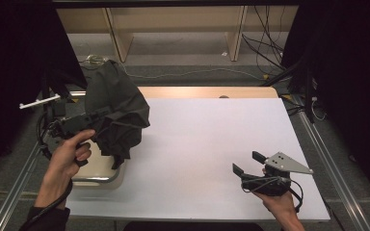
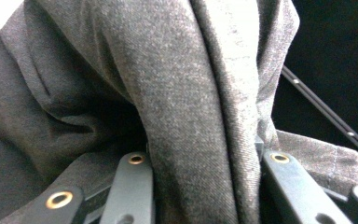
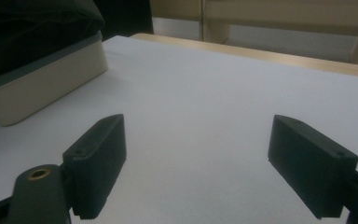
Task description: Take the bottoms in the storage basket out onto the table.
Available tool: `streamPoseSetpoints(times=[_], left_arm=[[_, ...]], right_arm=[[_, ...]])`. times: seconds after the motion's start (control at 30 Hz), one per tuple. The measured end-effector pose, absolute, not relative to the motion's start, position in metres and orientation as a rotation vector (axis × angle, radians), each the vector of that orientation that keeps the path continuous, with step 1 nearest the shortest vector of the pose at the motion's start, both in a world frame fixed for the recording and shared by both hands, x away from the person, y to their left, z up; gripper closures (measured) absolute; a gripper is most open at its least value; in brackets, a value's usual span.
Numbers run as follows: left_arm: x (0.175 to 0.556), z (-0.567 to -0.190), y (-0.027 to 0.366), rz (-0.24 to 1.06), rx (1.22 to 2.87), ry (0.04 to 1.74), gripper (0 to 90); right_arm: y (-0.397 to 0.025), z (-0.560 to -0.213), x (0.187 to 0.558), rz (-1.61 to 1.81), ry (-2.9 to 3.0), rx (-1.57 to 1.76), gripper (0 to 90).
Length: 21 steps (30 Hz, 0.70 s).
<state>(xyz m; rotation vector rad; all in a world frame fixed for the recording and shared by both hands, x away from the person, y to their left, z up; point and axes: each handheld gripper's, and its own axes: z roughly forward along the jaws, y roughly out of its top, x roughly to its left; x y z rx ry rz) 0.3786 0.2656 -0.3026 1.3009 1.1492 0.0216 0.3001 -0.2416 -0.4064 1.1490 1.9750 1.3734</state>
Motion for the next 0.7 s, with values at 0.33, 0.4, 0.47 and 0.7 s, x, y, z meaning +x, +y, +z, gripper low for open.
streamPoseSetpoints(times=[0.33,0.4,0.47,0.7], left_arm=[[0.383,-0.292,0.235,-0.019,1.345,1.074,67.0],[0.386,-0.291,0.225,-0.023,1.361,1.064,67.0],[0.388,-0.292,0.217,-0.036,1.380,1.052,67.0],[0.395,-0.287,0.196,-0.079,1.407,0.999,67.0]], right_arm=[[-0.242,-0.407,0.301,1.372,1.971,1.149,20.2],[-0.242,-0.407,0.302,1.369,1.972,1.153,20.2],[-0.242,-0.407,0.302,1.372,1.965,1.155,20.2],[-0.243,-0.407,0.302,1.367,1.960,1.158,20.3]])
